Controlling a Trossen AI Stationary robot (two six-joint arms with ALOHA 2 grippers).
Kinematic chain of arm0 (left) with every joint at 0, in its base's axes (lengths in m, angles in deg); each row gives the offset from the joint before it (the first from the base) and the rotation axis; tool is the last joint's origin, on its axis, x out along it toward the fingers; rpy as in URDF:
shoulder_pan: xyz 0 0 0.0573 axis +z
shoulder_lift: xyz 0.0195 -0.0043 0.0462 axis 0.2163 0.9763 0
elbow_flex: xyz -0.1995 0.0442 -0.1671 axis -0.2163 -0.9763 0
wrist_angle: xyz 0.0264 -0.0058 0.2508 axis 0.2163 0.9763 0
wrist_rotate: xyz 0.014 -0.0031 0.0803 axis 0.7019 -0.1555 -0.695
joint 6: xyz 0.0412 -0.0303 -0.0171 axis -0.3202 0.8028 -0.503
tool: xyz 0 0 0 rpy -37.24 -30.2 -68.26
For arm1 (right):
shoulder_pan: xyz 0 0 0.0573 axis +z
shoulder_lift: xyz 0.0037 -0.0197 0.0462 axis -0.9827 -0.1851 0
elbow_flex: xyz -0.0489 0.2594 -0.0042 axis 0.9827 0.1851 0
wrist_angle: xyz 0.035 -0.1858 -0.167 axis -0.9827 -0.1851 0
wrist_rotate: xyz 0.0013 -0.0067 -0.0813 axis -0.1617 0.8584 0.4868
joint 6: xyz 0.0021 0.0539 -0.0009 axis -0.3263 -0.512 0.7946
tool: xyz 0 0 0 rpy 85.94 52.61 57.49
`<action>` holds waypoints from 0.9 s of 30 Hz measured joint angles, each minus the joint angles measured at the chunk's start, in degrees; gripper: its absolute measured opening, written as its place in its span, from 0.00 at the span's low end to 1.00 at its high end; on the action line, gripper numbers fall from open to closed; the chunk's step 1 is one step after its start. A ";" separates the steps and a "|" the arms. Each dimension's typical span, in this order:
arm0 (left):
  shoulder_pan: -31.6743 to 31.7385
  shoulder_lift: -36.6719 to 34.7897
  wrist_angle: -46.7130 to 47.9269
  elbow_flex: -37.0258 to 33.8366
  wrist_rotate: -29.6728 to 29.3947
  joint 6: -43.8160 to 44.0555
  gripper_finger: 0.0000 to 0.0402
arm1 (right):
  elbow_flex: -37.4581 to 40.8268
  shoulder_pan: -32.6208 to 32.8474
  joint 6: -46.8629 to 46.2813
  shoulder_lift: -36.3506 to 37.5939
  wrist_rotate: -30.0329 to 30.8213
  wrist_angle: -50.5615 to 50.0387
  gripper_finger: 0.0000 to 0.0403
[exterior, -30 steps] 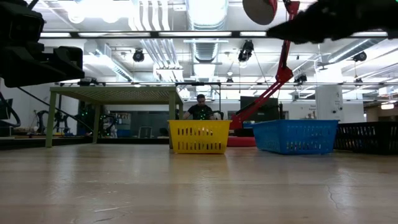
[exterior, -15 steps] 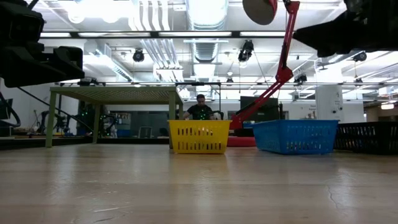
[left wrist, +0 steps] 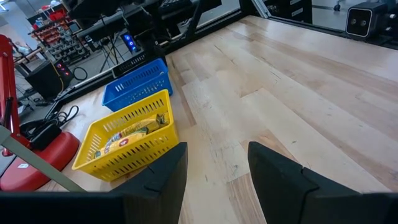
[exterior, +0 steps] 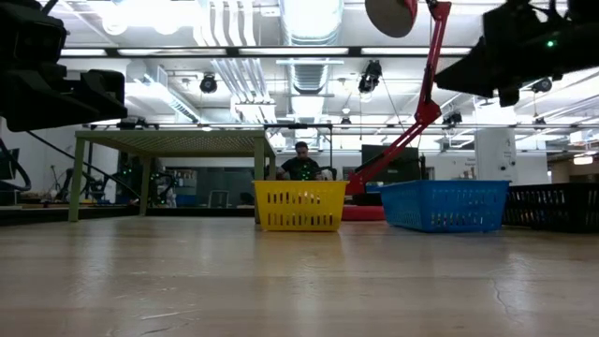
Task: Pick & Place Office Desk Supplies
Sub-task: Put the black basket filled with spring keychains on the shelf
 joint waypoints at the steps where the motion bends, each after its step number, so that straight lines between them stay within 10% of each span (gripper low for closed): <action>1: 0.00 0.02 0.00 0.00 -0.01 0.00 0.43 | -1.58 0.00 -0.40 0.04 1.80 -4.27 0.24; 5: 0.00 0.02 0.00 -0.02 0.00 0.00 0.43 | -11.27 -0.05 -12.83 -0.16 4.95 -28.19 0.23; 11: -0.02 0.01 0.00 0.00 0.02 0.00 0.43 | -25.34 -1.89 -57.75 -4.72 -3.38 -75.75 0.21; 27: -0.02 -0.01 0.00 -0.02 -0.01 0.00 0.43 | -31.06 -11.46 -64.42 -14.10 -21.43 -87.80 0.21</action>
